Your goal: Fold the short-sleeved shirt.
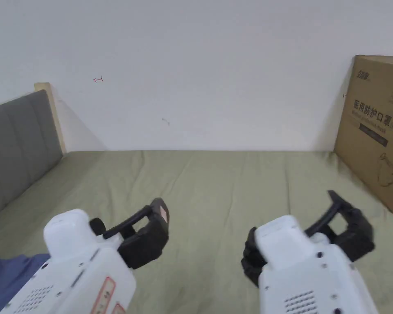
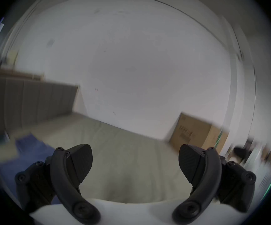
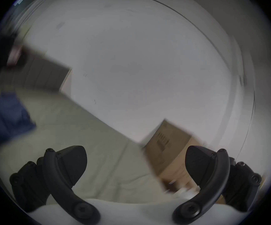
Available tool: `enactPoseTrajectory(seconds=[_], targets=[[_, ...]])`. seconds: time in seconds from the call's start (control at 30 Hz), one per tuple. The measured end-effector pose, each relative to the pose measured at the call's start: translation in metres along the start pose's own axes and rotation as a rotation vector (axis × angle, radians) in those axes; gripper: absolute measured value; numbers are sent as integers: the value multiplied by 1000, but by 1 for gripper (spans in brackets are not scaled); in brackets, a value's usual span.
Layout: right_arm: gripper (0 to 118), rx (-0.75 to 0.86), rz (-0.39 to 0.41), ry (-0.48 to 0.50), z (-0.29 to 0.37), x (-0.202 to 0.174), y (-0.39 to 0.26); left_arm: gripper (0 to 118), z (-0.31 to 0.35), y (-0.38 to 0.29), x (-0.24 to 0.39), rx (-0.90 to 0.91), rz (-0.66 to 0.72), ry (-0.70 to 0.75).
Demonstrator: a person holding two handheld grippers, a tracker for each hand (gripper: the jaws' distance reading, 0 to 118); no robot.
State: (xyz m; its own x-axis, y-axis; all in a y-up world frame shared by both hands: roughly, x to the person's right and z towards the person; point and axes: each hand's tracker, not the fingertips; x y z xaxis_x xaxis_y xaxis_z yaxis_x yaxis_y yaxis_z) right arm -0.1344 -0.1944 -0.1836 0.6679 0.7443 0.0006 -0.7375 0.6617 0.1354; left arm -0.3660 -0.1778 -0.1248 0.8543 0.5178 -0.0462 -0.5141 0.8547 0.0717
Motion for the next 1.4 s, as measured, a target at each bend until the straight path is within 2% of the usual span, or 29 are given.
enactPoseTrajectory(seconds=[0.07, 0.1, 0.13, 0.17, 0.23, 0.27, 0.3, 0.33, 0.4, 0.5, 0.57, 0.63, 0.67, 0.7, 0.77, 0.83, 0.93, 1.0, 1.17, 1.2, 1.23, 1.27, 1.3, 1.33, 1.37, 1.4], targets=[[118, 55, 310, 65, 6, -27, 0, 110, 2, -15, -26, 36, 312, -82], [118, 74, 437, 51, 9, -42, -2, 110, 1, -24, -37, 25, 441, -86], [118, 93, 508, 43, 11, -54, -7, 110, -1, -32, -44, -8, 531, -50], [118, 106, 519, 66, 12, -62, -10, 110, -3, -40, -53, -35, 572, -34], [118, 53, 450, 205, 13, -66, -11, 110, -9, -50, -64, -93, 615, 18], [118, 23, 429, 241, 12, -64, -12, 110, -9, -52, -67, -104, 611, 36], [118, 26, 402, 224, 11, -62, -12, 110, -9, -51, -68, -98, 600, 67], [118, 37, 323, 210, 9, -55, -11, 110, -9, -47, -63, -87, 548, 80], [118, -10, 125, 220, 3, -31, -4, 110, -11, -32, -52, -66, 412, 76], [118, -59, -306, 219, -9, 16, 1, 110, -12, -2, -18, -43, 98, 48], [118, -86, -603, 190, -13, 44, -9, 111, -11, 12, 10, -42, -183, 3], [118, -80, -799, 172, -14, 57, -26, 114, -6, 11, 34, -25, -440, 17], [118, -89, -870, 153, -13, 58, -37, 117, -4, 7, 44, -17, -567, 39], [118, -115, -913, 136, -13, 59, -45, 117, -3, 2, 51, -8, -632, 62], [118, -176, -953, 128, -14, 57, -57, 117, 0, -5, 55, -5, -670, 77], [118, -182, -925, 133, -12, 51, -59, 117, 0, -4, 52, -38, -562, 35], [118, -120, -790, 115, -6, 45, -51, 118, -2, -2, 47, -51, -529, 47], [118, -95, -751, 128, -5, 46, -45, 118, -3, 0, 46, -48, -528, 54], [118, -109, -786, 120, -3, 49, -33, 118, -5, 2, 48, -75, -541, 73], [118, -120, -783, 115, -4, 49, -31, 114, -5, 1, 48, -78, -547, 71], [116, -120, -773, 114, -3, 48, -30, 106, -3, -1, 48, -82, -559, 65], [109, -114, -763, 115, -3, 48, -31, 79, -1, -2, 49, -76, -563, 64], [93, -100, -748, 103, 0, 47, -30, 52, 0, -3, 50, -70, -566, 67], [68, -89, -739, 78, 1, 46, -29, 28, -1, -4, 51, -72, -566, 73], [36, -98, -731, 65, 0, 46, -28, 11, -1, -4, 51, -73, -562, 79], [25, -102, -737, 79, -2, 47, -29, 8, -3, -4, 48, -76, -544, 77]])
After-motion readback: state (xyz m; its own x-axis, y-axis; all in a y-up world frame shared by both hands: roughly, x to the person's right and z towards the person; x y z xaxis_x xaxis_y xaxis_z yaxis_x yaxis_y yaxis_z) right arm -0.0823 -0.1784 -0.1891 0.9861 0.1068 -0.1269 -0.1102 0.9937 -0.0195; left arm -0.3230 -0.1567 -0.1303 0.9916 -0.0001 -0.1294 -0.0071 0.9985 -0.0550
